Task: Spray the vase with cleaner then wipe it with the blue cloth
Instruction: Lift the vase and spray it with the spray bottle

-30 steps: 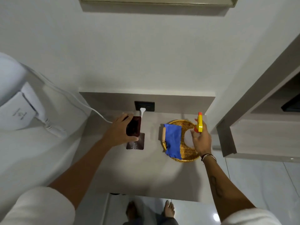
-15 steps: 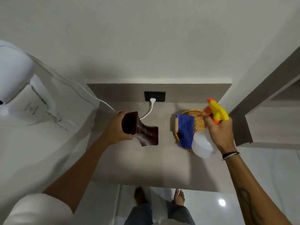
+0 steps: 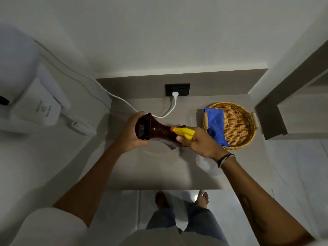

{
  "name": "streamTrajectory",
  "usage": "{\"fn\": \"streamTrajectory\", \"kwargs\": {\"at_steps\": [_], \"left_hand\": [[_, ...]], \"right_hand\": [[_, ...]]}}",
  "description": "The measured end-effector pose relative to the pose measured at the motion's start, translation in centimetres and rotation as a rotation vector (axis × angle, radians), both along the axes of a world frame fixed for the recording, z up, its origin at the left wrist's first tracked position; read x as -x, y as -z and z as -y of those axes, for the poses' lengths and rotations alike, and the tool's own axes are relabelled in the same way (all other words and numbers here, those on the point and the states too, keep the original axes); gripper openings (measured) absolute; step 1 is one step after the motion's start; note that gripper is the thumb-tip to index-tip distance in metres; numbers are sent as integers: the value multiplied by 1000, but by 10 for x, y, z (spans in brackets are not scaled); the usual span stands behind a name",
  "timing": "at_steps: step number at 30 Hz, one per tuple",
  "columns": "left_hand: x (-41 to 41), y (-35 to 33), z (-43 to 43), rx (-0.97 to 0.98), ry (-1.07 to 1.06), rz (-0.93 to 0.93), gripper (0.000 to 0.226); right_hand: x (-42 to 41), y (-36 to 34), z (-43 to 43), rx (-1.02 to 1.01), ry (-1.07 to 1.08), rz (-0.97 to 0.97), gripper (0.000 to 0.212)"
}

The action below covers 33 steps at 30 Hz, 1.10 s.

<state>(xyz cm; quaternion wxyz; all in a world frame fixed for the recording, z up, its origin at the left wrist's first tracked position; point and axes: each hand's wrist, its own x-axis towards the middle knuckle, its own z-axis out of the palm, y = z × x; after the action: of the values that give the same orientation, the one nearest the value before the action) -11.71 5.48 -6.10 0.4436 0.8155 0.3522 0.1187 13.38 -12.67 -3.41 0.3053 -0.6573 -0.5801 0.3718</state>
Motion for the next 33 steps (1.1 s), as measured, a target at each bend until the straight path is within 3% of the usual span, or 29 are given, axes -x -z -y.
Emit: {"fn": "streamTrajectory", "kwargs": {"at_steps": [13,19,23,26,29,33], "left_hand": [[0,-6,4,-67,-18,-30,101],[-14,-17,17,82,-376,-123,70],[-29,-26,25,50,-444,-291,73],[-45,-31,36,-43,-511,-385,60],[-61,-35,44,-180,-423,-435,55],[-71,-38,42,-132,-356,-383,45]], "right_hand": [[-7,-2,0,18,-25,4,48],[-11,2,9,4,49,-48,44],[-15,6,15,-6,115,-54,25],[-18,5,19,-28,98,-61,30],[-20,6,22,-44,78,-60,29],[-25,10,21,-28,62,-70,18]]}}
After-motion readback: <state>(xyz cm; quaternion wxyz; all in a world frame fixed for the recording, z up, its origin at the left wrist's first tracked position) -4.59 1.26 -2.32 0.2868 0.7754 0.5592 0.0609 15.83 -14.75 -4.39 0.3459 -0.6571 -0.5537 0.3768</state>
